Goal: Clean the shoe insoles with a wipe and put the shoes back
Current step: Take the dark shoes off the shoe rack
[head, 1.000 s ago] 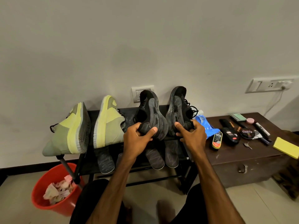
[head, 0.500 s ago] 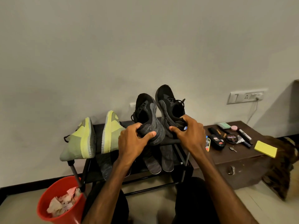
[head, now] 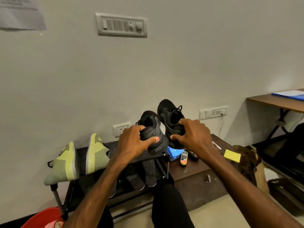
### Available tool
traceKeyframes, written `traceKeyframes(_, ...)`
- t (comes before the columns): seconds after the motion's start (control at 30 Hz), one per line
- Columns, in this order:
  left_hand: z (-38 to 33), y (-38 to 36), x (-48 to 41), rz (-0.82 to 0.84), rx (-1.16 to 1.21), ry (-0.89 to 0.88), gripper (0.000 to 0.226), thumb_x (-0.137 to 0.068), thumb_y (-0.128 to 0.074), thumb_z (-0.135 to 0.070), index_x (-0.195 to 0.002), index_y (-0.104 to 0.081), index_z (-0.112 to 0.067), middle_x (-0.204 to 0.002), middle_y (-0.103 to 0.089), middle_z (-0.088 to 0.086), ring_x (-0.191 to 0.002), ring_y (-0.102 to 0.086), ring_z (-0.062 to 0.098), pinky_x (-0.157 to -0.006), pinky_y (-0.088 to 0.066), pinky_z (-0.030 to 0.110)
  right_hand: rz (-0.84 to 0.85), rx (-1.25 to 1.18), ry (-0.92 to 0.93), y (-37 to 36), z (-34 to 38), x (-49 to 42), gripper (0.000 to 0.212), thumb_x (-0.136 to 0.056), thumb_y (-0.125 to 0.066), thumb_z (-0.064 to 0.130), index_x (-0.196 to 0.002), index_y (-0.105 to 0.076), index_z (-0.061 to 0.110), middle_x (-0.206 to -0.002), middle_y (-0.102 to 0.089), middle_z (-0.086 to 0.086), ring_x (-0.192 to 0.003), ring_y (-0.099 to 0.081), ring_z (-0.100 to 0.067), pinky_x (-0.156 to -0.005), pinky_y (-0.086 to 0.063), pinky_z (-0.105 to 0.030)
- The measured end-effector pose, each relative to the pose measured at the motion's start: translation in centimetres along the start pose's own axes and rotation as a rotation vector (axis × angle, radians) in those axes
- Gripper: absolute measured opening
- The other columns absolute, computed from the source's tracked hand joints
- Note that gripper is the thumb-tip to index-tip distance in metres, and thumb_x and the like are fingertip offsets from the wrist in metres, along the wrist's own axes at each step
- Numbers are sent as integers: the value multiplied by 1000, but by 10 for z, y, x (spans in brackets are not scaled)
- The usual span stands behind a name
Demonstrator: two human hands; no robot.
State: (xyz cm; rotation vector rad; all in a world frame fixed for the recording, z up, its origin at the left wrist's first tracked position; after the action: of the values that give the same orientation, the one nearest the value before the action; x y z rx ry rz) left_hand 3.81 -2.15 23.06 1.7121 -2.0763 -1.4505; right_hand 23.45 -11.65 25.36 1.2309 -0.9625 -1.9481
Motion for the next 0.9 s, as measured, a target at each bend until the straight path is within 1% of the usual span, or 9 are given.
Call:
traceKeyframes(0.1,-26,-27,1,104,4,-79,44,-68,-80,-65,-91,-73,-28,-77,-72,-12,-71,-67,3,-68,-56,33,5,147,-21,11,-16,18,35,-80,-79,50,-94,-58,26,-84,-62,1,-80,-63,-26,-66,-39,-31)
traceKeyframes(0.17,-42,-47,4,173,5,-124,38,-68,-79,-65,-84,-71,-32,-69,-68,-15,-63,-62,-2,-58,-47,24,25,232,-44,12,-30,30,33,-80,-79,46,-97,-60,25,-90,-65,-2,-83,-65,-28,-66,-41,-32)
traceKeyframes(0.23,-56,-73,10,249,9,-158,37,-69,-78,-67,-81,-69,-34,-63,-64,-15,-59,-60,-2,-54,-41,20,65,288,-80,10,-51,41,34,-81,-79,46,-101,-63,24,-94,-67,-3,-87,-67,-28,-67,-46,-33)
traceKeyframes(0.4,-62,-149,36,428,56,-129,45,-68,-77,-69,-86,-72,-28,-61,-67,-10,-60,-64,0,-65,-56,31,194,326,-203,-11,-113,76,43,-82,-77,53,-114,-63,27,-95,-63,1,-86,-65,-23,-68,-48,-32)
traceKeyframes(0.47,-59,-176,46,455,40,-121,46,-65,-77,-71,-79,-69,-28,-59,-63,-11,-60,-61,1,-61,-52,30,237,331,-245,-27,-136,90,47,-80,-78,55,-116,-63,28,-97,-63,2,-84,-63,-22,-67,-47,-31)
traceKeyframes(0.6,-53,-241,72,597,-1,-120,49,-63,-76,-74,-76,-70,-27,-64,-67,-11,-67,-64,6,-59,-49,28,350,308,-332,-73,-188,123,53,-74,-82,60,-112,-66,27,-99,-69,2,-87,-67,-20,-65,-48,-30)
traceKeyframes(0.73,-45,-306,102,790,-63,-64,52,-62,-77,-73,-74,-66,-24,-56,-66,-9,-66,-67,6,-62,-46,28,464,274,-401,-126,-236,157,52,-67,-85,62,-95,-60,25,-89,-62,1,-77,-56,-21,-61,-40,-29)
traceKeyframes(0.8,-39,-337,117,878,-112,-32,55,-62,-80,-71,-84,-65,-23,-67,-68,-7,-78,-71,15,-73,-54,32,541,223,-469,-153,-256,176,54,-65,-87,61,-93,-58,26,-82,-55,4,-75,-54,-20,-56,-36,-27)
traceKeyframes(0.9,-25,-385,143,1007,-162,42,70,-64,-85,-63,-111,-61,-18,-102,-72,4,-91,-72,24,-84,-59,39,659,124,-561,-195,-284,206,51,-67,-88,56,-91,-58,24,-81,-58,3,-76,-60,-20,-56,-41,-27)
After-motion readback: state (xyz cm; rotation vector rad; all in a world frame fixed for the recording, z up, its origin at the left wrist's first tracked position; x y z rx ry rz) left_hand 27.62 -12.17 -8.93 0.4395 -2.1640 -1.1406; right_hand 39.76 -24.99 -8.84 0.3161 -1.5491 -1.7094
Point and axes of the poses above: each hand's wrist, its own x-axis away from the middle knuckle, its own y-axis out of the back of the hand, z = x × y, the point moved 8 cm from there along -x, towards the middle knuckle
